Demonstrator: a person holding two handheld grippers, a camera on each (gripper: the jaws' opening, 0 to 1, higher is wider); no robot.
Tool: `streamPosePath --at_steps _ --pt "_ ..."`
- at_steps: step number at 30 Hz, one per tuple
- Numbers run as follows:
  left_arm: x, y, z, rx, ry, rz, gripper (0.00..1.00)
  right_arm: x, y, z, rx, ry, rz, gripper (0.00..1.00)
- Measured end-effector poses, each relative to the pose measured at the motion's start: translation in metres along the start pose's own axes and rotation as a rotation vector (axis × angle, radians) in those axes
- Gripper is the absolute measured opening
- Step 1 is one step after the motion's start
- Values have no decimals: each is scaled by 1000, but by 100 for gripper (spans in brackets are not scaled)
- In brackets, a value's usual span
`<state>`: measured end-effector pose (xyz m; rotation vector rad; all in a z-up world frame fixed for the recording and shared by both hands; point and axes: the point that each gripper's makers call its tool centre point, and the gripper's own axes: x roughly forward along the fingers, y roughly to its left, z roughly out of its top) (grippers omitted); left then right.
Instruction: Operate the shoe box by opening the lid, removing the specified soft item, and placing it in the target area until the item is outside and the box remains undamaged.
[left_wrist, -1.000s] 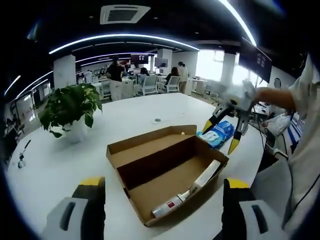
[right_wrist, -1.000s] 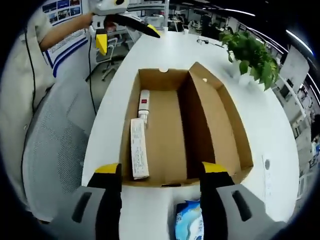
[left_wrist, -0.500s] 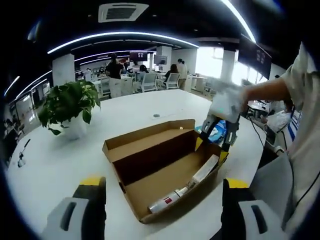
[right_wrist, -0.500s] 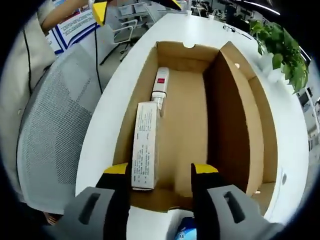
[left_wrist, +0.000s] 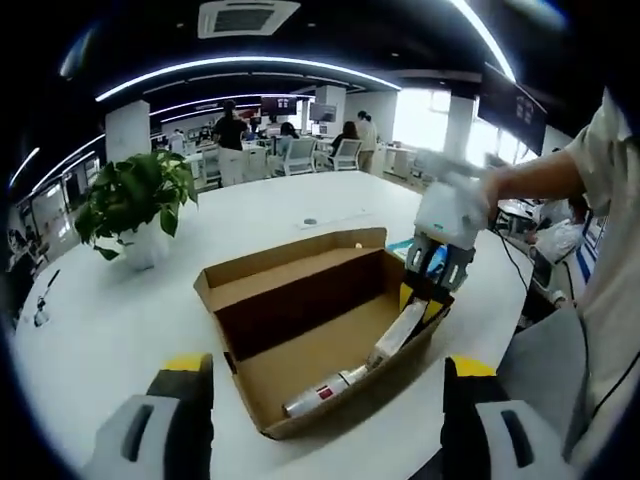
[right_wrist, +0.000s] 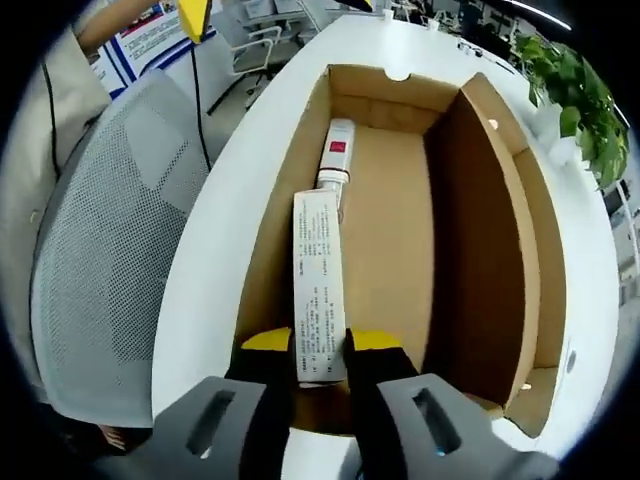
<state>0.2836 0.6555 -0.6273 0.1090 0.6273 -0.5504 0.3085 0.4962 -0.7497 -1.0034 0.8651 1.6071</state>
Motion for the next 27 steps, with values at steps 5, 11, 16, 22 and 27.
streamPosePath --at_steps 5,11,16,22,27 --pt "-2 0 6 -16 -18 4 96 -5 1 2 7 7 -17 16" --pt "-3 1 9 -15 -16 4 98 -16 0 7 9 -12 -59 16" --pt "-5 0 12 -23 -24 4 100 -30 -6 13 21 -43 -110 16" --pt "-3 -1 19 -23 -31 13 100 -52 -12 20 30 -83 -160 16" --pt "-1 -3 29 -14 -51 15 100 -75 -15 29 29 -118 -204 16"
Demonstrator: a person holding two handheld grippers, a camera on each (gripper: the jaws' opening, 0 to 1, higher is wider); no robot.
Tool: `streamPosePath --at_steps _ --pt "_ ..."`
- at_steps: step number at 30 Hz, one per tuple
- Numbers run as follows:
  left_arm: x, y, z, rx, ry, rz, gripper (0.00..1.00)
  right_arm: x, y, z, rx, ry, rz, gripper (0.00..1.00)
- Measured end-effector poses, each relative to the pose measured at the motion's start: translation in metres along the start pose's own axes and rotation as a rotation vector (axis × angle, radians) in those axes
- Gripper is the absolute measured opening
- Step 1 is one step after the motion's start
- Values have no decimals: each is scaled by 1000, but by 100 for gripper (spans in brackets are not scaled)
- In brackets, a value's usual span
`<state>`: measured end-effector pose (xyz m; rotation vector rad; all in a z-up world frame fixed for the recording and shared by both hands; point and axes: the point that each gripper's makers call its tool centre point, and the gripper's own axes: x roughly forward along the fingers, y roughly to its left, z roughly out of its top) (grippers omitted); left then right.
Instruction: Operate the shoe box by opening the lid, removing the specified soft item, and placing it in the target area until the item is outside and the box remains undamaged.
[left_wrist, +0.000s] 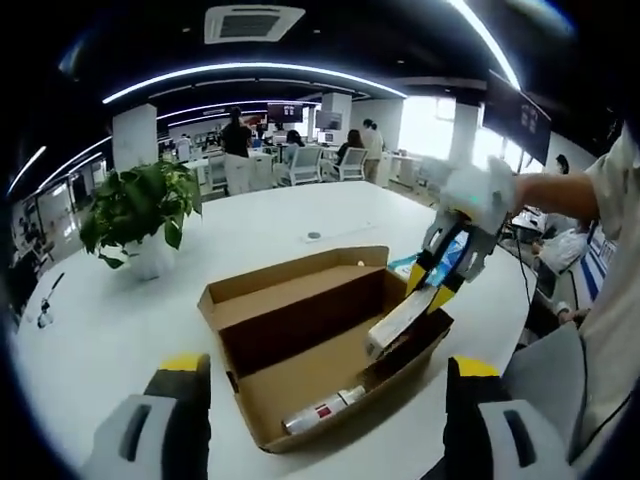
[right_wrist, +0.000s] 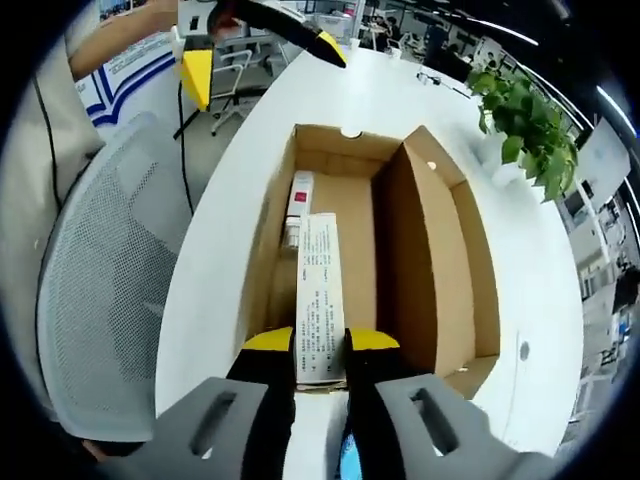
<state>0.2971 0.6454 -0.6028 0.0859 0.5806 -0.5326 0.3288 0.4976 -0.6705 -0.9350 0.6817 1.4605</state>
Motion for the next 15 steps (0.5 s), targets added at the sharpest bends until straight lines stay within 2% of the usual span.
streamPosePath --at_steps 6,15 --pt "5 -4 5 -3 -8 -6 100 -28 -9 7 -4 -31 -51 15" --pt "9 -12 8 -2 -10 -26 100 -64 -24 -2 17 -55 -116 15"
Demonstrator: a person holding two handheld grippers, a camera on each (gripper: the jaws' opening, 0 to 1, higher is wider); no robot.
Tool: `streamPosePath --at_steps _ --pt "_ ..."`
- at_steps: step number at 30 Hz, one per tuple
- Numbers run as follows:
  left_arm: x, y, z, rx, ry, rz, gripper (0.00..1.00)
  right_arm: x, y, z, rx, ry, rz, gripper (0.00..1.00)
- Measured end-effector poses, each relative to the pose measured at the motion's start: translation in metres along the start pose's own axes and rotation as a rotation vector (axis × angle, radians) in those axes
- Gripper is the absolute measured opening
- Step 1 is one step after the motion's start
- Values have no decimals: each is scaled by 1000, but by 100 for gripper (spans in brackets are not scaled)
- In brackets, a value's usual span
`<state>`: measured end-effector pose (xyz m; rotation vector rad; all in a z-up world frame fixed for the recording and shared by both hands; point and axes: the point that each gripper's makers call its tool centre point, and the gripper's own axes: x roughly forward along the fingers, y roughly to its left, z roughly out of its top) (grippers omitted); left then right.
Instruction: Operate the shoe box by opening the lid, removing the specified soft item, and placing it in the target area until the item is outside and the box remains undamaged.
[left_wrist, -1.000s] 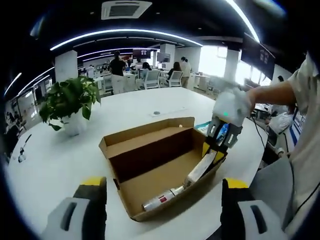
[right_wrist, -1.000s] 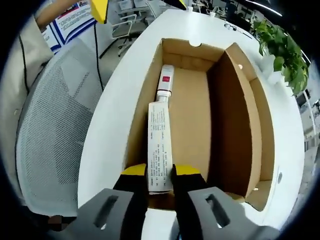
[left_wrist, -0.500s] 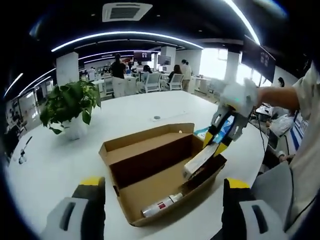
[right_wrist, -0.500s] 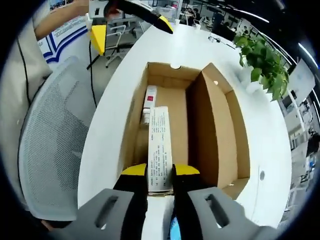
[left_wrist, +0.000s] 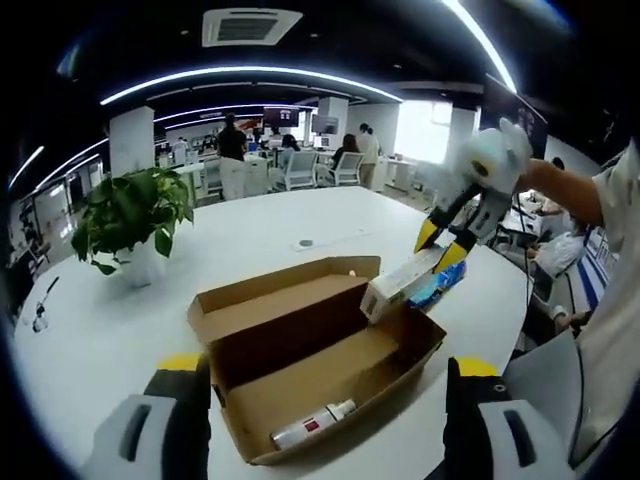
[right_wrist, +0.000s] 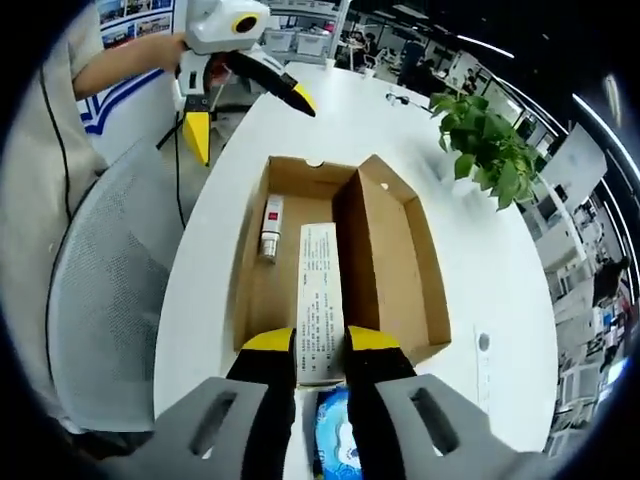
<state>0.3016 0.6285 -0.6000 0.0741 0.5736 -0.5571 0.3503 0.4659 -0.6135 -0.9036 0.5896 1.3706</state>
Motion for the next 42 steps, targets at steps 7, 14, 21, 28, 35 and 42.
streamPosePath --at_steps 7,14,21,28,35,42 --pt "2 -4 2 14 7 -12 100 -22 -13 -3 72 -58 -28 15" --pt "1 -6 4 19 3 -14 100 -44 -23 -9 113 -100 -43 15" --pt "2 -6 2 15 10 -12 100 -64 -35 -30 115 -88 -73 15" --pt "4 -8 0 20 26 -20 100 -80 -47 -54 119 -71 -95 15" --pt "5 -10 1 37 36 -26 100 -93 -58 -78 115 -53 -113 15" --pt "6 -9 0 45 50 -28 100 -99 -67 -100 125 -37 -120 15"
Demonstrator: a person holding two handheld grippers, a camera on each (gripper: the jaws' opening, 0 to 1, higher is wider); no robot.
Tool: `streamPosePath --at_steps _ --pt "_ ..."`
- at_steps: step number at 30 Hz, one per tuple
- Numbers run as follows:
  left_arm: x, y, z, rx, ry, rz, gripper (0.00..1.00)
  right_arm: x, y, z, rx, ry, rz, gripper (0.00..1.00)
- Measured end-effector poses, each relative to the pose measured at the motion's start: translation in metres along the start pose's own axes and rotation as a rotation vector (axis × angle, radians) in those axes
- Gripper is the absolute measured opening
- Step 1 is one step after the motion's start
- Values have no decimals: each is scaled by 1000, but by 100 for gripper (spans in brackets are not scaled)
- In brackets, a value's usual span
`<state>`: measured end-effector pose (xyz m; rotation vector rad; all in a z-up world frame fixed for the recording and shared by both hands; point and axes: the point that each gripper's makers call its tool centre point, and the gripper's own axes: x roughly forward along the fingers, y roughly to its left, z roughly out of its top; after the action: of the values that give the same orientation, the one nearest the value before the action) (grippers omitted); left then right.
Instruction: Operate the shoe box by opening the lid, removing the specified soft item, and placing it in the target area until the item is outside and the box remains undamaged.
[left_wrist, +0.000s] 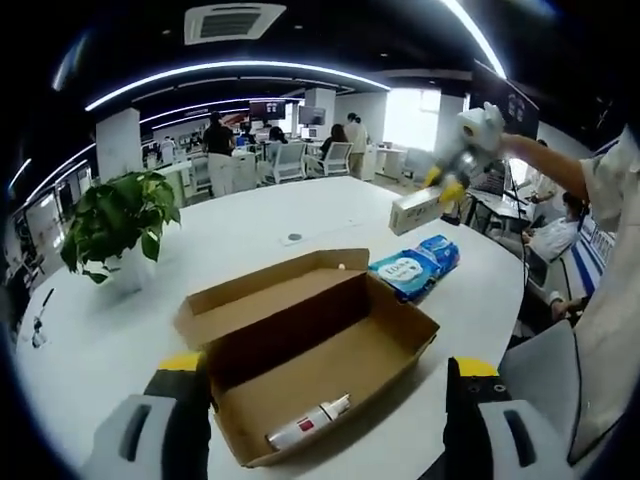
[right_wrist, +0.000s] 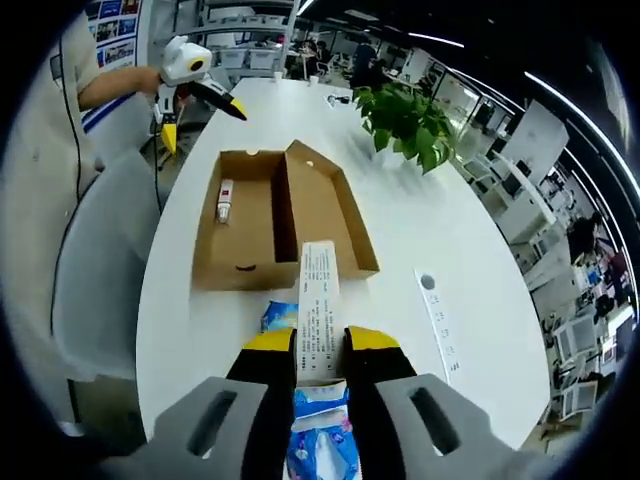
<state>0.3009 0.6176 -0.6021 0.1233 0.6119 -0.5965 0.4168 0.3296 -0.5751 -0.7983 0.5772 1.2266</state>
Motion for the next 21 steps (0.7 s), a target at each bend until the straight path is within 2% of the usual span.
streamPosePath --at_steps 12,21 --pt "-2 6 -4 -3 19 12 100 6 -25 -51 27 74 -4 15" --pt "-4 12 -10 -16 30 28 100 20 -34 -80 45 121 20 15"
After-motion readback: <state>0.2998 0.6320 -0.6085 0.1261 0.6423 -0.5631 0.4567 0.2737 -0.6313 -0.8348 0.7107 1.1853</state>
